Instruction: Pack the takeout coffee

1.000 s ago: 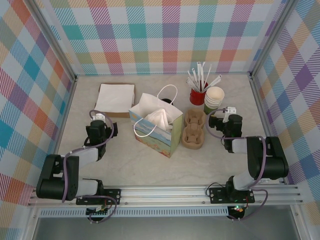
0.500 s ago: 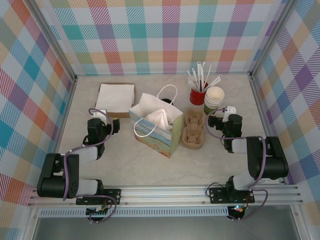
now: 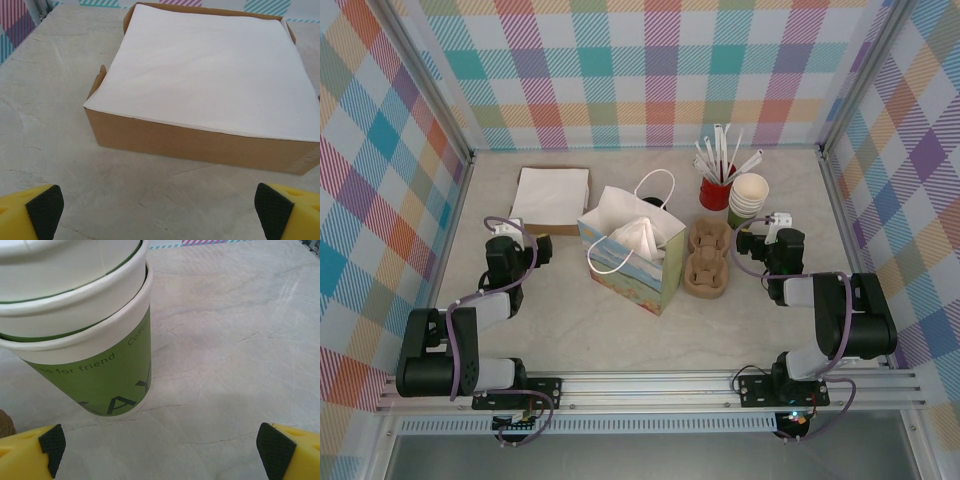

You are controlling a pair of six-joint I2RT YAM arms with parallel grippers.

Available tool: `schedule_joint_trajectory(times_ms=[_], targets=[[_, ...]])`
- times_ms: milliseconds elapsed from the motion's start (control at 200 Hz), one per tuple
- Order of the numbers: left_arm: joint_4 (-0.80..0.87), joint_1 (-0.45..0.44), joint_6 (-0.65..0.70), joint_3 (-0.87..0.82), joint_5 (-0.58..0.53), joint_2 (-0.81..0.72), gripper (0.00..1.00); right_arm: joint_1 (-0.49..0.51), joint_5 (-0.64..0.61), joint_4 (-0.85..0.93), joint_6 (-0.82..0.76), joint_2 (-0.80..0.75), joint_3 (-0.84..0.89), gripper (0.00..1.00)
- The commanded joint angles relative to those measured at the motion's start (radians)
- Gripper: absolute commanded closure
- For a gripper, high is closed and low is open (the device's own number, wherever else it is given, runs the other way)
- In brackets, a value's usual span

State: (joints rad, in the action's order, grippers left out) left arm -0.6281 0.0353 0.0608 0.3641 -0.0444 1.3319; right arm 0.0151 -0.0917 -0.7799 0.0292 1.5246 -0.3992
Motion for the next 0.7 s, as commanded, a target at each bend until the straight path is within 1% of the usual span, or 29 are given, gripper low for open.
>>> schedule_joint_trajectory(times_ms=[0,100,310,390,430,495,555,655,700], targets=[[-0.002,0.002,0.006,0.011,0.039,-0.014,0.0,0.0,0.02,-0.045,0.006,0.0,-0.003,0.0],[-0.006,0.005,0.003,0.018,0.017,0.003,0.0,0.0,0.02,-0.045,0.006,0.0,-0.004,0.0],[-0.004,0.0,0.022,0.016,0.049,0.001,0.0,0.0,0.02,-0.045,0.005,0.0,-0.003,0.0],[-0.003,-0.004,-0.005,0.011,0.061,-0.006,0.0,0.0,0.02,-0.045,0.006,0.0,-0.004,0.0],[-0.049,-0.006,-0.038,-0.003,0.076,-0.002,0.0,0.0,0.02,-0.045,0.006,0.0,-0.004,0.0],[-0.134,-0.022,-0.069,-0.02,0.07,0.027,0.0,0.0,0.02,-0.045,0.006,0.0,-0.004,0.0],[-0.142,-0.039,-0.065,0.0,0.058,0.064,0.0,-0.001,0.019,-0.045,0.007,0.0,-0.004,0.0],[-0.151,-0.059,-0.03,0.035,0.09,0.149,0.0,0.0,0.02,-0.045,0.006,0.0,-0.004,0.0],[-0.188,-0.067,-0.016,0.03,0.102,0.186,0.0,0.0,0.021,-0.044,0.006,0.0,-0.003,0.0]])
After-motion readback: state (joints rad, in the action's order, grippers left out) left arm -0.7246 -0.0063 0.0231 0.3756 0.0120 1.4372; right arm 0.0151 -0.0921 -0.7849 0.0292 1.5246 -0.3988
